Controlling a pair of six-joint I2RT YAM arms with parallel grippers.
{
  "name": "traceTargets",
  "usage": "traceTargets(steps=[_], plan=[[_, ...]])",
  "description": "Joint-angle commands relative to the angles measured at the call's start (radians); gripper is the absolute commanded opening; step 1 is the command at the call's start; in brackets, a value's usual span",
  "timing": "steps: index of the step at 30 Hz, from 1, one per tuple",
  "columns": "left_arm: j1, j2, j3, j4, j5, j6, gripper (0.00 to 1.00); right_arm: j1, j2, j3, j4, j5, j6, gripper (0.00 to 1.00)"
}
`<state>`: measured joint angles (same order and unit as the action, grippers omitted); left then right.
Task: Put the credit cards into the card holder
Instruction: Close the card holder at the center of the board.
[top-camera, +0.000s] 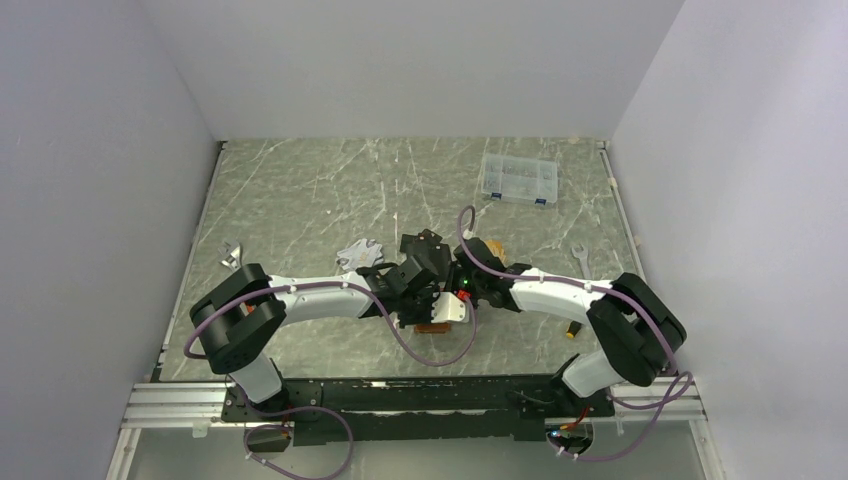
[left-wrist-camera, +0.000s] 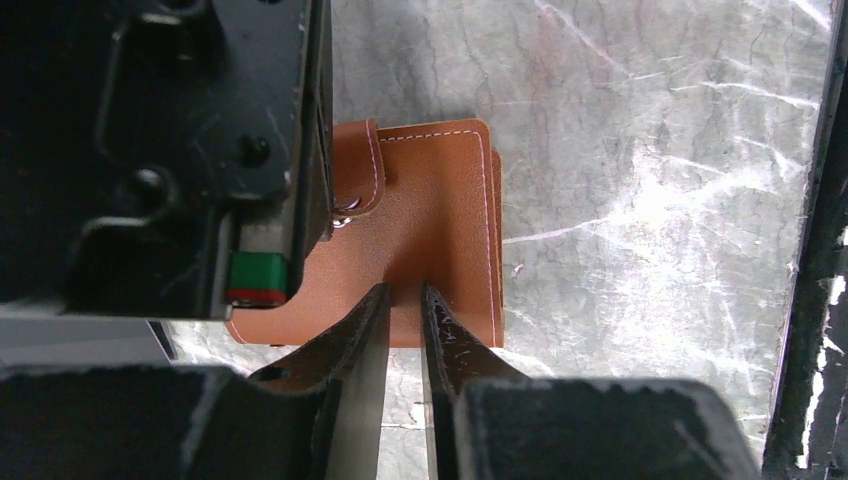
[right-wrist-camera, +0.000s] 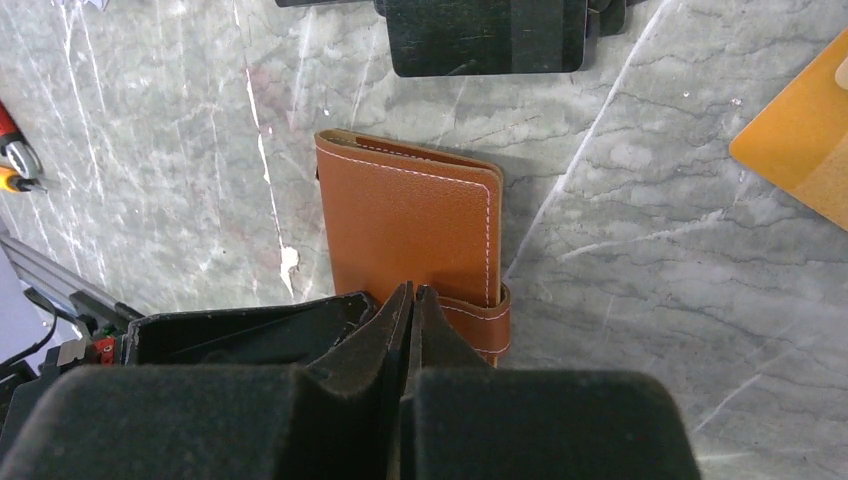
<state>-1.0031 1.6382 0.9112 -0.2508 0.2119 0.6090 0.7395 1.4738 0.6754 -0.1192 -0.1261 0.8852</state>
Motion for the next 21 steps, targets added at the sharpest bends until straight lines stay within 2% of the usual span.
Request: traceTargets(steps=[1,9,21], plan=[[0.000,-0.004,-0.004,-0.020,-0.013,0.013,0.22,0.019,0.023,0.010,-0.019,0.009,-0.009,0.00],[0.002,-0.013,-0.015,-0.023,-0.014,0.015,0.21,0.026,0.039,0.066,-0.130,0.104,-0.056,0.00],[0.003,-0.035,0.000,-0.035,-0.009,0.027,0.20,0.069,0.123,0.121,-0.173,0.119,-0.089,0.00]])
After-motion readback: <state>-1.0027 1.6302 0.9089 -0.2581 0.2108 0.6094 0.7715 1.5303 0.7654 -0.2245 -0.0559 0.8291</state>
